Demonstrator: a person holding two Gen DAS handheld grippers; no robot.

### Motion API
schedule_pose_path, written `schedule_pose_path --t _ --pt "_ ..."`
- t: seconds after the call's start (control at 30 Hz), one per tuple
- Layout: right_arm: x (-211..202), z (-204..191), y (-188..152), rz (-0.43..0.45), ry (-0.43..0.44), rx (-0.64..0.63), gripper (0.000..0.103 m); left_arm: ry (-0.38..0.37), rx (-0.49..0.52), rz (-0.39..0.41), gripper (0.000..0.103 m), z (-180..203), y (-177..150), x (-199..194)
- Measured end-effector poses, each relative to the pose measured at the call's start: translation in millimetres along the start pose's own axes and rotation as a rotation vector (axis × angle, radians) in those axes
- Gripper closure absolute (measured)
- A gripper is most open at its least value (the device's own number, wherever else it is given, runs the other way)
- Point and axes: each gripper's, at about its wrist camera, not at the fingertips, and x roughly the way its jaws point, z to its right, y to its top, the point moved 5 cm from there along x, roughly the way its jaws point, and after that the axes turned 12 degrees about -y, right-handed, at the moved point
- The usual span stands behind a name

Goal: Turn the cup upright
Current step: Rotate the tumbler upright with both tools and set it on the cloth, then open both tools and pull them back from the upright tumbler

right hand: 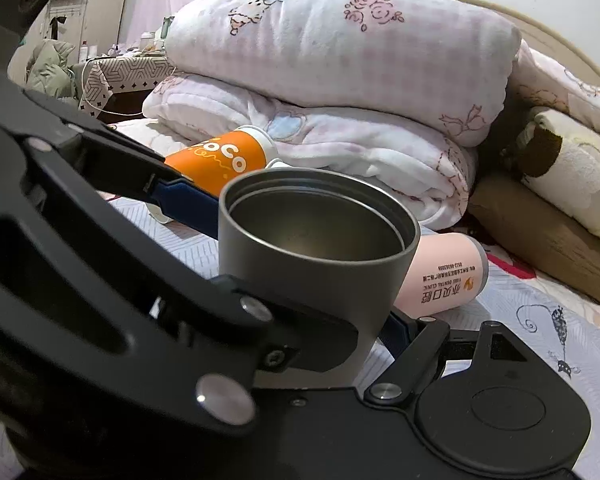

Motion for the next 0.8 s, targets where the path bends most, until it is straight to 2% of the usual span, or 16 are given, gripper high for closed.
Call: schedule_pose_path --t 0.13,0.33,0.47,0.57,0.8 --pt "0.1 1.8 -1.9 -0.007 -0.002 0.021 0.019 0.004 -0.003 0.007 0.029 1.4 -1.0 0.7" --pt "-0.3 11.7 -4.8 -0.061 -0.02 0.12 0.01 0.031 -0.059 0.026 0.026 3.2 -3.1 0.8" --pt "-12.1 18.4 -9.1 -0.105 0.004 0.196 0.009 0.054 -0.11 -0.005 0.026 6.6 -6.4 -3.7" --pt "-26.7 20.4 -11.3 -0.108 0.032 0.191 0.007 0.061 -0.141 -0.013 0.026 9.4 -8.6 -12.1" --pt "-56.1 23.0 -4.6 -0.113 -0.034 0.17 0.007 0.087 -0.17 -0.023 0.025 21.3 -7.6 -40.7"
